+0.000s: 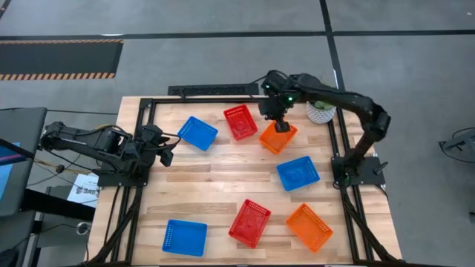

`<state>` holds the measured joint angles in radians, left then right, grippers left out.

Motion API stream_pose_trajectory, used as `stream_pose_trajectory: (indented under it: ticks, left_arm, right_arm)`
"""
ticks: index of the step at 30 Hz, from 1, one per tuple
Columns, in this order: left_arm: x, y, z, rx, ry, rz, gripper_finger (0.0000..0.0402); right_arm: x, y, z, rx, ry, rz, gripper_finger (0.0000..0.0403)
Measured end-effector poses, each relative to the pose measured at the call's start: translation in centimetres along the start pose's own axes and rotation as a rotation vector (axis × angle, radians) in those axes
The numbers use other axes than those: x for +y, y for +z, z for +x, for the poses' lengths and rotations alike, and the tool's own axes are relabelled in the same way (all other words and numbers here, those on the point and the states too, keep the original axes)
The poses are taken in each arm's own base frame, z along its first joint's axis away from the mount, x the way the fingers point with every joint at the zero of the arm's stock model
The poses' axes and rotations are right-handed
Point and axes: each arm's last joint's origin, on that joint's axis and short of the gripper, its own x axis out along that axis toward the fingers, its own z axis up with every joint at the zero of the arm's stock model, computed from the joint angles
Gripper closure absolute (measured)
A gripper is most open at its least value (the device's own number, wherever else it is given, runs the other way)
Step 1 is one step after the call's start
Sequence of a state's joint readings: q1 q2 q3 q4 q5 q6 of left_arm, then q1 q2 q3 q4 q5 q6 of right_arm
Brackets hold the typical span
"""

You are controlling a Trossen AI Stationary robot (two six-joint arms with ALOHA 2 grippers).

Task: Stack baskets by color
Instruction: Stack the middle blue bin on the top blue bin

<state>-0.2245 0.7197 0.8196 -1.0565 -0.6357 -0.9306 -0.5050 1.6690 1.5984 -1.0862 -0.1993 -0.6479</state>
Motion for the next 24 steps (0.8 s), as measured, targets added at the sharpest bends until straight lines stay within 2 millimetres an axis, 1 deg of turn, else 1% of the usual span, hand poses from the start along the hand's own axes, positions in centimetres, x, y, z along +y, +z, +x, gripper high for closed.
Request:
stream_pose_trajectory:
  ticks: [3,6,8,11,14,18,21,24]
  left_arm:
    - [0.0,0.0,0.0,0.0,0.0,0.002,0.0222]
    - [0.0,0.0,0.0,0.004,-0.003,0.003,0.0222]
    - [0.0,0.0,0.0,0.011,-0.008,0.003,0.0222]
    - [-0.1,-0.1,0.0,0.022,-0.016,0.004,0.0222]
    - [0.0,-0.1,0.0,0.022,-0.016,0.005,0.0222]
    - [0.0,-0.1,0.0,0.022,-0.017,0.013,0.0222]
    - [0.0,-0.1,0.0,0.022,-0.017,0.04,0.0222]
    - [-0.1,-0.1,0.0,0.022,-0.017,0.054,0.0222]
  right_arm:
    - [1.8,0.2,-2.5,-0.031,-0.003,0.128,0.0383]
    - [3.8,0.1,-4.5,-0.042,0.013,0.246,0.0383]
    - [5.1,0.1,-5.5,-0.038,0.032,0.346,0.0385]
    - [7.6,0.0,-5.8,-0.02,0.071,0.446,0.039]
    - [10.6,-0.4,-5.0,0.041,0.077,0.506,0.0391]
    - [14.0,-2.1,-2.5,0.17,-0.02,0.677,0.0384]
    - [15.9,-4.1,-0.3,0.283,-0.079,0.807,0.0362]
    - [17.3,-6.2,1.8,0.399,-0.121,0.899,0.0326]
